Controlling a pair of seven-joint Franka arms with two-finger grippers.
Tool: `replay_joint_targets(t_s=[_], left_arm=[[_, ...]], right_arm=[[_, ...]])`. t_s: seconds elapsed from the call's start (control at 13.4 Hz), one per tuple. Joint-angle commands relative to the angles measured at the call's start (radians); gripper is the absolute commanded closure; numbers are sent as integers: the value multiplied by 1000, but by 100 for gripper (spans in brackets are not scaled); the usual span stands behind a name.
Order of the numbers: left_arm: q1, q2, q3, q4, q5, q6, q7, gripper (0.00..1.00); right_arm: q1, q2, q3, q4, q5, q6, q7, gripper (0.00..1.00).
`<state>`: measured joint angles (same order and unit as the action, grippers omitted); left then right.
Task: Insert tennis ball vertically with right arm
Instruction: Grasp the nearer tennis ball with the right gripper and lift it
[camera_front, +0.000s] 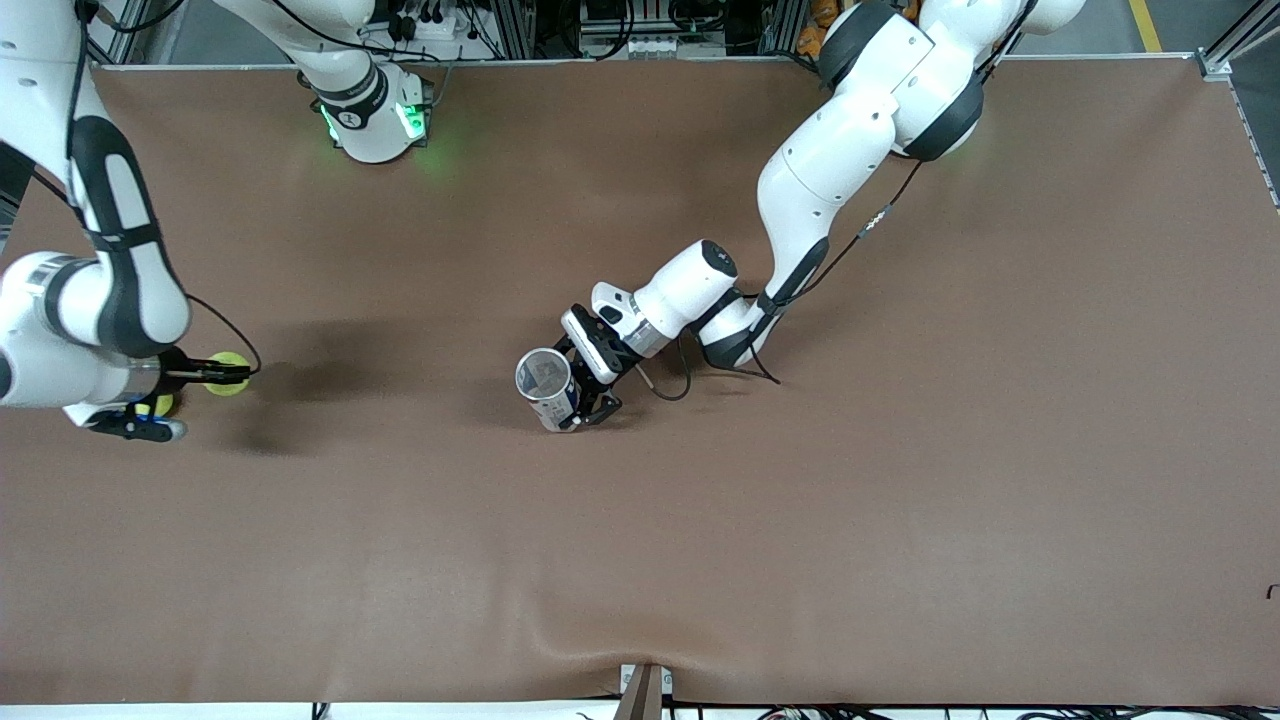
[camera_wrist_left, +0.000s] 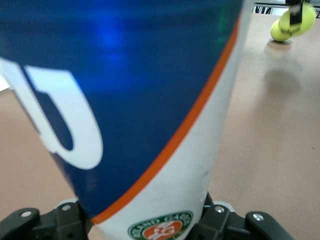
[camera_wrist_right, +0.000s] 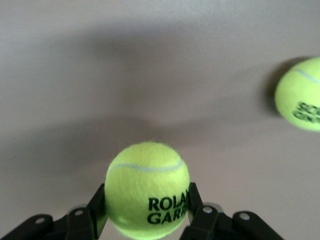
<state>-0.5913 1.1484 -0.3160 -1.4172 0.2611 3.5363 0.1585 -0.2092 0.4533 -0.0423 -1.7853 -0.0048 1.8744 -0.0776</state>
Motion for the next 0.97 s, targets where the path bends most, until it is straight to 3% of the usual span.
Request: replay_joint_targets(t_s=[0.0, 0.67, 0.9], left_arm=[[-16, 13, 14, 7, -17, 9, 4, 23], [-18, 13, 14, 9, -19, 9, 4, 22], [-16, 13, 14, 9, -19, 9, 4, 22]], right_arm=[[45, -22, 7, 131, 57, -176, 92, 100], [341, -99, 7, 248, 347, -241, 822, 100], [451, -97, 18, 306, 358, -227, 1040, 100]])
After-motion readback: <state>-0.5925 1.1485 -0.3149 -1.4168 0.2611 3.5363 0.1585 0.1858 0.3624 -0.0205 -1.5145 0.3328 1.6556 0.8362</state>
